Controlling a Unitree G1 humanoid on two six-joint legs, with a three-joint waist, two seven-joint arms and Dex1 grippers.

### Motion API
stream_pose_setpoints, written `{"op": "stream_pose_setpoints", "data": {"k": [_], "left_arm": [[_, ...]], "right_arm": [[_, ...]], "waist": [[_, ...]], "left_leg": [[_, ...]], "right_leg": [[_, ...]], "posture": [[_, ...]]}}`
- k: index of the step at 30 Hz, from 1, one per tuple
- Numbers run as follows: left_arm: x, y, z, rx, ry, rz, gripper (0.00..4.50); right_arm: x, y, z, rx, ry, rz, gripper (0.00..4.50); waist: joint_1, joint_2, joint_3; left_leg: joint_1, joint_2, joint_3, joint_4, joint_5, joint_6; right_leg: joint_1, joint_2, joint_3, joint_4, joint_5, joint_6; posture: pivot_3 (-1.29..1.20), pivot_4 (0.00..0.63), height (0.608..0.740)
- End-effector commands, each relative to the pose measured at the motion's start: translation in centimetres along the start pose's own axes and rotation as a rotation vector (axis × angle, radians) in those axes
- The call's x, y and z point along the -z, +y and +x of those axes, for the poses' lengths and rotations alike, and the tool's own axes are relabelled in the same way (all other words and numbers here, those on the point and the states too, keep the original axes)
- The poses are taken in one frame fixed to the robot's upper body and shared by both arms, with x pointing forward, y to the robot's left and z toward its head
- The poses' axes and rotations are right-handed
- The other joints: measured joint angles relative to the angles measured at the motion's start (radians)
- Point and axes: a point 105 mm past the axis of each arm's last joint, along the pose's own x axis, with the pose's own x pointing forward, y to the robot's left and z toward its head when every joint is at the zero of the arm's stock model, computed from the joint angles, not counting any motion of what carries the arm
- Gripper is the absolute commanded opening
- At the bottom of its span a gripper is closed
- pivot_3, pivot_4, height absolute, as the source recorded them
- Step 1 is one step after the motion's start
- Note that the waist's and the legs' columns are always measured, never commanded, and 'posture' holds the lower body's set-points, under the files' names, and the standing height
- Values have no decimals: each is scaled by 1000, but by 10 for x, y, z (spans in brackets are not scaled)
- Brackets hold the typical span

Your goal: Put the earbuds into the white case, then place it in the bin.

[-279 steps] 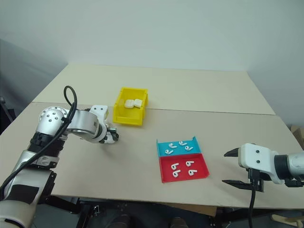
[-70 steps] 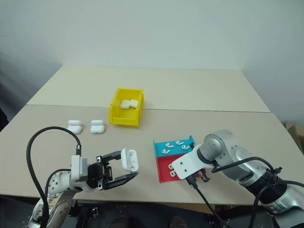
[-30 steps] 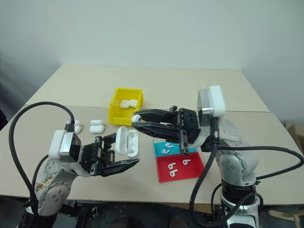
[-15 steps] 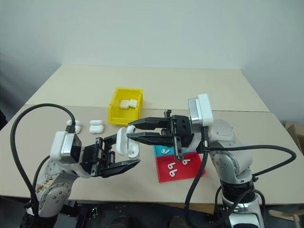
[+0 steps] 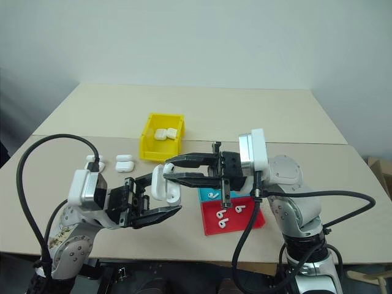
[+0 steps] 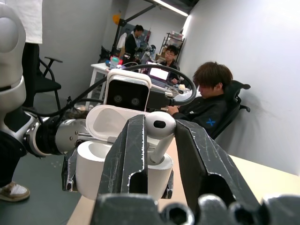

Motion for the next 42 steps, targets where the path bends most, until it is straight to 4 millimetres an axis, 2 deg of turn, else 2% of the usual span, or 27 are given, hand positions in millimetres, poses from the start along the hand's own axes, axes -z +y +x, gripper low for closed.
{"op": "stream_pose_setpoints", "data": {"k": [1, 2, 6, 12, 15, 20, 22, 24, 28, 35, 42], "left_arm": [[-10, 0, 4, 28, -34, 55, 2727], [-9, 0, 4, 29, -33, 55, 2727], [-10, 1, 4, 29, -36, 54, 2727], [-6, 1, 2, 24, -22, 56, 2727], [2, 3, -6, 5, 24, 66, 2727], [28, -2, -43, -13, 189, 86, 2727], [34, -6, -50, -9, 221, 90, 2727], [41, -9, -56, -21, 251, 108, 2727], [48, -12, -58, -63, 262, 123, 2727], [49, -21, -53, -75, 251, 124, 2727], [51, -19, -51, -88, 252, 144, 2727]], "right_arm": [[2, 4, 1, -24, 14, -16, 1006], [3, 5, 1, -32, 20, -21, 1006], [5, 6, 1, -32, 35, -44, 1970], [4, 6, -2, -38, 44, -82, 1970], [-3, 0, -9, -26, 45, -97, 1970], [17, -34, -48, 25, 495, -6, 1970], [22, -38, -59, 12, 607, 16, 1970], [37, -41, -75, -25, 789, 24, 1970], [56, -47, -95, -109, 1030, -14, 1970], [86, -56, -99, -278, 1276, -48, 1970], [102, -63, -89, -347, 1352, -97, 1970]], "waist": [[0, 0, 0], [0, 0, 0], [0, 0, 0], [0, 0, 0], [0, 0, 0], [-2, 1, 1], [0, 1, 1], [0, 1, 1], [0, 1, 1], [-4, 1, 1], [2, 1, 1]], "left_leg": [[0, 0, 0, 0, 0, 0], [0, 0, 0, 0, 0, 0], [0, 0, 0, 0, 0, 0], [0, 0, 0, 0, 0, 0], [0, 0, 0, 0, 0, 0], [0, 0, 1, 0, 0, 0], [0, 0, 1, -2, 0, 0], [0, 1, 1, -2, 0, 0], [-4, 1, 3, -2, 0, 1], [-6, 1, 4, -2, 0, 1], [-9, 1, 4, -2, 0, 1]], "right_leg": [[0, 0, 0, 0, 0, 0], [0, 0, 0, 0, 0, 0], [0, 0, 0, 0, 0, 0], [0, 0, 0, 0, 0, 0], [0, 0, 0, 0, 0, 0], [-1, -1, 1, 0, 0, -1], [-2, 0, 0, 0, -1, -2], [-3, 0, 0, 0, -2, -3], [-6, -1, 1, -1, -1, -3], [-12, 0, 2, 2, -1, -3], [-14, -1, 2, 2, -1, -3]], "posture": [[0, 150, 740], [0, 150, 740], [0, 150, 740], [0, 150, 740], [0, 150, 740], [0, 150, 740], [0, 150, 740], [0, 150, 740], [0, 150, 740], [0, 150, 740], [0, 150, 740]]}}
